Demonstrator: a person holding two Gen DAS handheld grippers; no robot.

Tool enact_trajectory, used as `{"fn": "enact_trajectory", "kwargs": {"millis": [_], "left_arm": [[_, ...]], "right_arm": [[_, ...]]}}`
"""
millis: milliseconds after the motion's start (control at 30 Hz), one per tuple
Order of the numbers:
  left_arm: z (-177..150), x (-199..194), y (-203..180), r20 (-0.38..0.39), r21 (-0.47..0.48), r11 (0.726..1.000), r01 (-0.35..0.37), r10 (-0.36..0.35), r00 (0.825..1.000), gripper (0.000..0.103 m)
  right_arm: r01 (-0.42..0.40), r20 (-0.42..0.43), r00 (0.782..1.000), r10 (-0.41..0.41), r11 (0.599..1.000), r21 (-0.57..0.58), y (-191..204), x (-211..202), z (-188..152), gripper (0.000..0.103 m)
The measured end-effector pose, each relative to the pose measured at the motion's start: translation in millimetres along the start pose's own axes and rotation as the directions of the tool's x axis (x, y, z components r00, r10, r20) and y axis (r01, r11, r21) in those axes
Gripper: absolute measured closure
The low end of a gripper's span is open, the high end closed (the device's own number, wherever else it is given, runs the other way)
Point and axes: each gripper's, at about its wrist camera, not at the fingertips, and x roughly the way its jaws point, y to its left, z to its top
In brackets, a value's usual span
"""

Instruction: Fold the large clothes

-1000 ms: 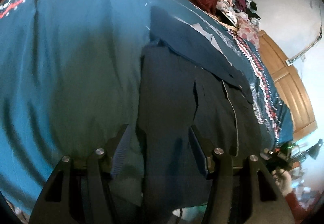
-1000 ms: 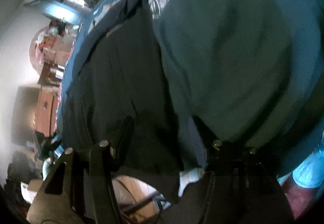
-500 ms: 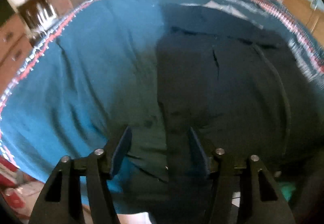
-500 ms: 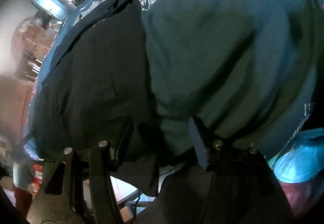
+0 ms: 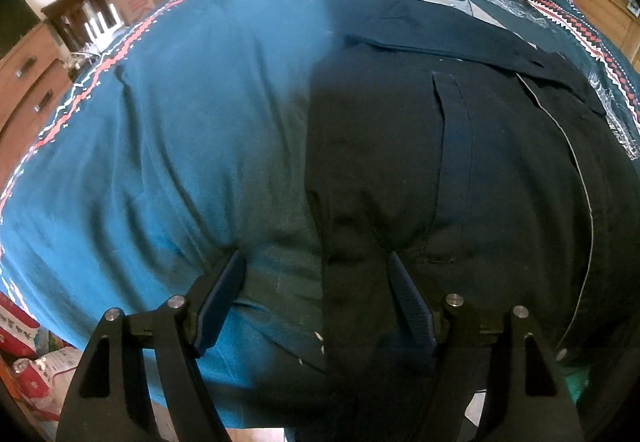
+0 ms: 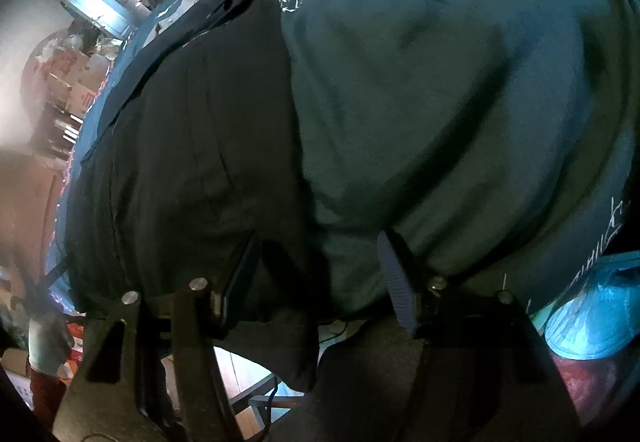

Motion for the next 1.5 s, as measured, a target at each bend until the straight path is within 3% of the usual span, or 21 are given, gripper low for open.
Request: {"fn": "enact_trajectory", "kwargs": {"millis": [633,867,1000,1200,1267,1400,1500], "left_arm": [[-3.0,4.6,2.4,0.013,-0.024,1.0,0.011,-0.011,1.0,0.024],[-1.6,-1.6,23.8,0.039,-0.126,0.979,0.159,-0.155,0.987,0.019],[0.3,-15.8,33.4,0.086,-0.179,0.956,0.233,-0.221,0.972,0.022],[16.6,-48.5,28.8,0.224,-0.134,0.966,0.219,-0.186,0.957,0.022],[24.4,-49.4,25.5,0.238,-0.117,0.97,0.212,-0.18,0.954,0.022],[38.6,-24.2,17.7,0.197,-0.098,0.979,0.176,-0.154,0.968,0.022],[37.2,5.2,22.6,0.118,-0.161,0.971,0.177,-0.159,0.98,0.022]], "right_arm": [[-0.012,-0.024,1.0,0.011,1.0,-0.019,4.0,5.1,4.9,0.032],[0.013,-0.009,1.0,-0.013,0.999,-0.032,8.2,2.1,1.7,0.032],[0.063,0.065,0.996,-0.06,0.997,-0.049,15.0,-14.1,-3.0,0.031],[0.186,0.232,0.961,-0.151,0.973,-0.138,40.2,-32.1,-1.6,0.032],[0.211,0.245,0.955,-0.168,0.964,-0.161,46.9,-26.6,4.3,0.031],[0.255,0.239,0.949,-0.205,0.945,-0.202,59.7,-6.0,18.5,0.031],[0.267,0.173,0.957,-0.232,0.938,-0.221,60.8,17.4,23.5,0.029]]}}
